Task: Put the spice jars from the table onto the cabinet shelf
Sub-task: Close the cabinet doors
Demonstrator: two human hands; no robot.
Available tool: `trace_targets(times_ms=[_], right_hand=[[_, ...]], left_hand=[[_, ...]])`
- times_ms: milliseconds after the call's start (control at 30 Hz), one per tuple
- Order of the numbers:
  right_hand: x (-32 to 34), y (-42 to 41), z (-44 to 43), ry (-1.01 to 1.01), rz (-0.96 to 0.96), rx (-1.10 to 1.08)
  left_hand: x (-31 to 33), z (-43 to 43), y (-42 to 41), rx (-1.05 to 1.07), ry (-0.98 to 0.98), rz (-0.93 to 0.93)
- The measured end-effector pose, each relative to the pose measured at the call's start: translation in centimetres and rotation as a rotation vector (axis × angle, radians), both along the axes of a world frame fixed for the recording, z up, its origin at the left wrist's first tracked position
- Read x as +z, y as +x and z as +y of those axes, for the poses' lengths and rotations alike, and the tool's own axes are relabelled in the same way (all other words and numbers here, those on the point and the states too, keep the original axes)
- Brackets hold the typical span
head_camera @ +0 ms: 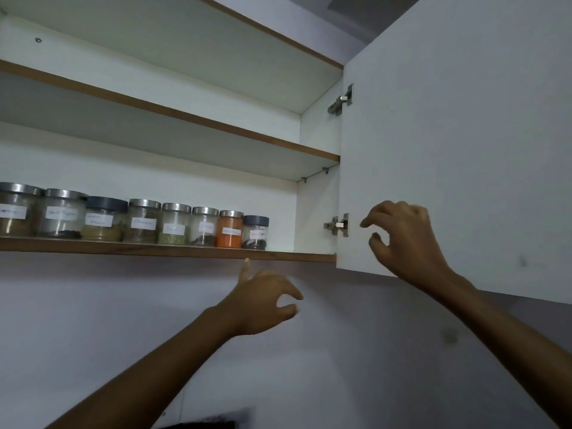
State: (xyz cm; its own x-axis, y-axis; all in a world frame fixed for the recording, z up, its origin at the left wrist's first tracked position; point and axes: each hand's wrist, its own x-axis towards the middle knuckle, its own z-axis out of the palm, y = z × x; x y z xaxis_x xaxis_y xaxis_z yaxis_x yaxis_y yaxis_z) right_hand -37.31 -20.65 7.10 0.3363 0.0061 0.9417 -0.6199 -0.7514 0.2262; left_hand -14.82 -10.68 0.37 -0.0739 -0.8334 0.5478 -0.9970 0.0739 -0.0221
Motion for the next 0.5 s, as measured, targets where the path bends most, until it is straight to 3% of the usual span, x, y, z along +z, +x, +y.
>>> trace_targets(times_ms=[133,300,400,500], right_hand=[[1.7,-4.9,2.1,-0.131,-0.053,-0.197],[4.0,-12.2,2.6,-0.169,-0.345,-0.325],[4.7,-16.4,1.5,-0.043,-0.482,-0.316],[4.8,-19.6,-0.7,0.258,-0.513,-0.223]], left_hand=[[0.8,0.1,-6.1,-0.146,-0.023,0.074],[3.1,0.2,-12.3,-0.228,-0.077,-0.036],[4.5,-0.4,-16.3,-0.268,-0.178,-0.093],[5.0,-2.3,-21.3,-0.267,-0.252,-0.139]])
